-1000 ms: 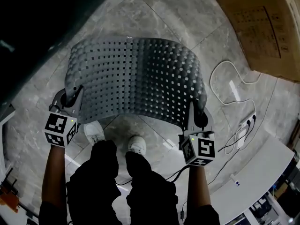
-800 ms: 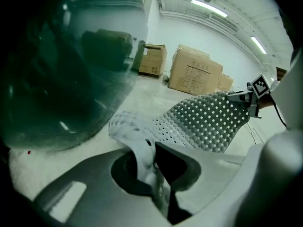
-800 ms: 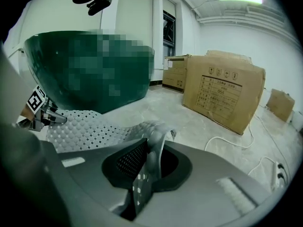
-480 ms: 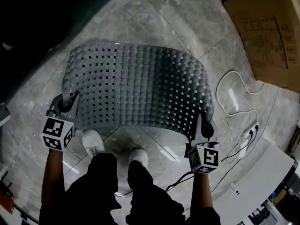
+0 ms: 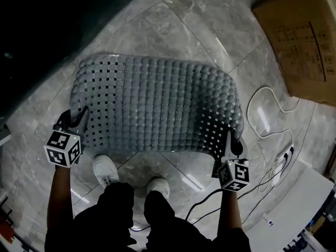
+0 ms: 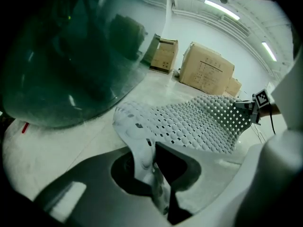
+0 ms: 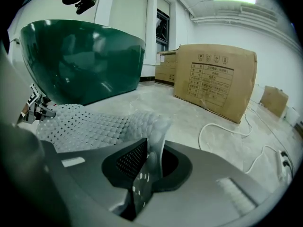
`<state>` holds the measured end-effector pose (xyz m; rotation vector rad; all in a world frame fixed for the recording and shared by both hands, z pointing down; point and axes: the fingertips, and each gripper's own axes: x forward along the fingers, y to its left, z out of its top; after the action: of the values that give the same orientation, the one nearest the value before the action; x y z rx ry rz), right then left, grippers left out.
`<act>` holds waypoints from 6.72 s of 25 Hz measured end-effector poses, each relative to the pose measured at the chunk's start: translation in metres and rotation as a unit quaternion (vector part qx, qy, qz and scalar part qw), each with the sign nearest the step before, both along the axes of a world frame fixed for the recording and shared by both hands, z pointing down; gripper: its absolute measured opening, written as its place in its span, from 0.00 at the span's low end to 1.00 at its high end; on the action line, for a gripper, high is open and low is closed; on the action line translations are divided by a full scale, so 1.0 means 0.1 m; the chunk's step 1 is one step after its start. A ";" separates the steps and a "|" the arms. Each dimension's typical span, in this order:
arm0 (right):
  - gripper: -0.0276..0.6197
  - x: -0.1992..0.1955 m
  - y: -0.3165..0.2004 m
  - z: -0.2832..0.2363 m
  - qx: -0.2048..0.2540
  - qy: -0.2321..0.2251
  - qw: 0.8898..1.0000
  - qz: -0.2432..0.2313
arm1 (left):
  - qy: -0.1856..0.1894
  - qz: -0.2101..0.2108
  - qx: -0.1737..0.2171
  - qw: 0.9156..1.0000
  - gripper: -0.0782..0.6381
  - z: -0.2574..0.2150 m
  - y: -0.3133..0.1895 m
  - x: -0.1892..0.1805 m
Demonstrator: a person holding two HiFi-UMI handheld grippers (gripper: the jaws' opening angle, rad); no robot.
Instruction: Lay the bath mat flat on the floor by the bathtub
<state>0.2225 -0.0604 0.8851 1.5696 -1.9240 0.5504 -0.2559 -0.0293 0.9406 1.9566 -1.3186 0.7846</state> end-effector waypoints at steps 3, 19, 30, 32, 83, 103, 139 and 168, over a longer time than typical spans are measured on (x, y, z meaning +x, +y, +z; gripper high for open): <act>0.12 0.05 -0.04 0.12 -0.002 0.001 1.000 0.002 | -0.002 0.001 -0.003 1.000 0.15 0.06 -0.01 -0.02; 0.16 0.50 -0.08 0.74 -0.072 -0.005 0.997 0.027 | -0.003 -0.027 -0.064 0.998 0.16 0.41 -0.07 -0.20; 0.23 0.56 -0.11 0.87 -0.097 0.005 0.994 0.044 | -0.029 -0.032 -0.071 0.996 0.23 0.49 -0.07 -0.25; 0.24 0.58 -0.11 0.88 -0.094 0.007 0.994 0.046 | -0.040 -0.033 -0.070 0.996 0.26 0.49 -0.08 -0.27; 0.08 0.07 -0.24 0.54 -0.007 0.016 1.000 0.007 | -0.136 -0.020 0.028 0.990 0.11 0.15 -0.12 -0.38; 0.08 -0.59 -0.46 -0.97 0.047 -0.072 0.996 0.005 | -0.107 -0.002 0.068 0.992 0.11 -1.00 -0.23 -0.01; 0.08 -1.09 -0.33 -4.14 0.068 -0.125 0.990 0.001 | -0.049 0.036 0.078 0.995 0.11 -3.88 -0.21 0.58; 0.08 -0.79 -0.13 -5.90 0.153 -0.123 0.980 0.020 | -0.027 -0.033 0.185 0.982 0.11 -6.06 -0.30 1.08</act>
<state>0.1436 -0.0735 0.2954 1.8048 -2.2532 0.5018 -0.1483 -0.0596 0.3351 2.1721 -1.6487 0.5952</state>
